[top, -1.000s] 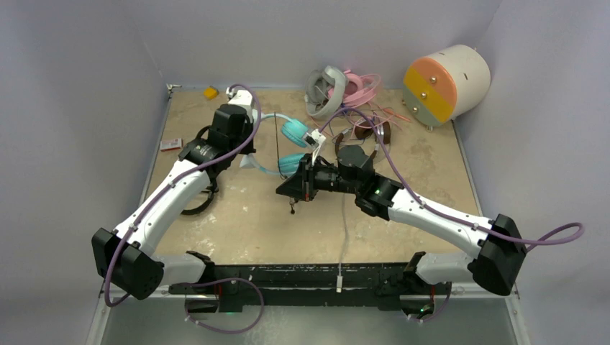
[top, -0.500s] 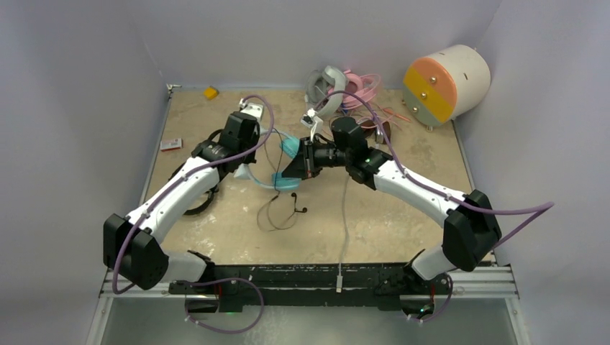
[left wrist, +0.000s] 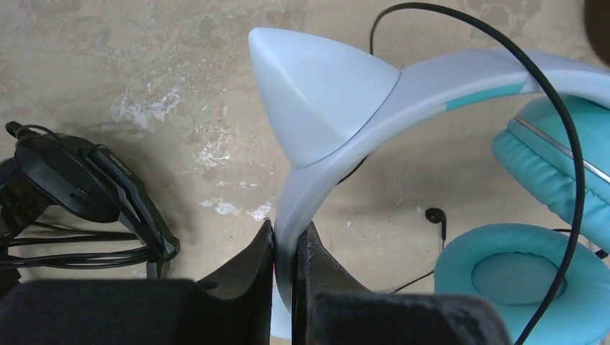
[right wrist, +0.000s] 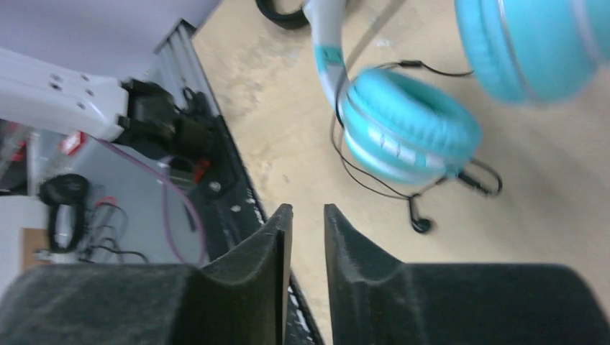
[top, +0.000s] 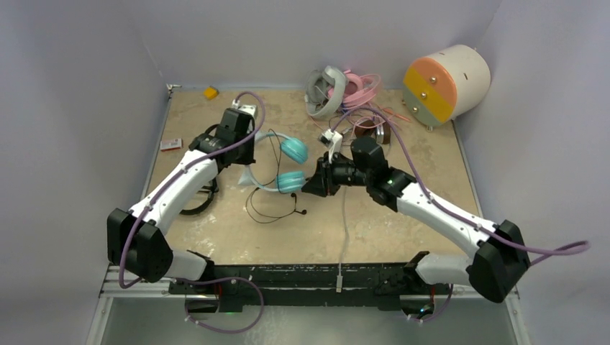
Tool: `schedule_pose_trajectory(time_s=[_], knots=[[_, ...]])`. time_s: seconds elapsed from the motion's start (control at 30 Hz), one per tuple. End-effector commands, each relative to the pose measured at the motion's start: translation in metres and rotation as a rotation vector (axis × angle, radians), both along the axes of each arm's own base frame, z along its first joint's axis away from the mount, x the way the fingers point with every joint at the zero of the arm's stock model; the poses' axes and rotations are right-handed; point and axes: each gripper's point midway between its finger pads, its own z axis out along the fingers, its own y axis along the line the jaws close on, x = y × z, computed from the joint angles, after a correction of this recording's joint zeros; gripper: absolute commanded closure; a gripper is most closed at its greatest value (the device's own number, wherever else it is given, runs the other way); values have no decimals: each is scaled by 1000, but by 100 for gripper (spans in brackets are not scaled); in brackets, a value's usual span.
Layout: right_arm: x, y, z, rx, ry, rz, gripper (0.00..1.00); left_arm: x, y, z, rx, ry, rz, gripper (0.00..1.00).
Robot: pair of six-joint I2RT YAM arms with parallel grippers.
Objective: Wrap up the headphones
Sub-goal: Wrap the headphones cable around the headphones.
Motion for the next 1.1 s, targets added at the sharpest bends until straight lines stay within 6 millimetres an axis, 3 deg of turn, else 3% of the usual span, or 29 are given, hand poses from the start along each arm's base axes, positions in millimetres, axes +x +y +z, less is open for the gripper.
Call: schedule_pose_trajectory(time_s=[0.0, 0.13, 0.23, 0.33, 0.43, 0.6, 0.67, 0.9, 1.07], knots=[[4, -17, -14, -29, -160, -34, 67, 14, -15, 73, -246, -139, 37, 100], [0, -13, -41, -25, -244, -6, 48, 7, -13, 103, -307, -171, 79, 100], [-7, 1, -52, -31, -378, 4, 30, 2, -9, 125, -331, -180, 109, 100], [-12, 21, -62, -62, -479, 36, 18, -5, -9, 150, -360, -200, 104, 100], [-9, 31, -62, -16, -546, 23, 13, -13, -9, 181, -395, -239, 88, 100], [0, 44, -57, 82, -636, 1, 3, -29, -12, 215, -442, -262, 52, 100], [5, 54, -65, 86, -651, 11, 1, -36, -18, 227, -479, -266, 15, 100], [41, 79, -82, 81, -586, -145, 1, -47, -20, 254, -520, -285, -3, 100], [38, 97, -103, 70, -510, -84, 1, -49, -18, 269, -523, -313, -8, 100]])
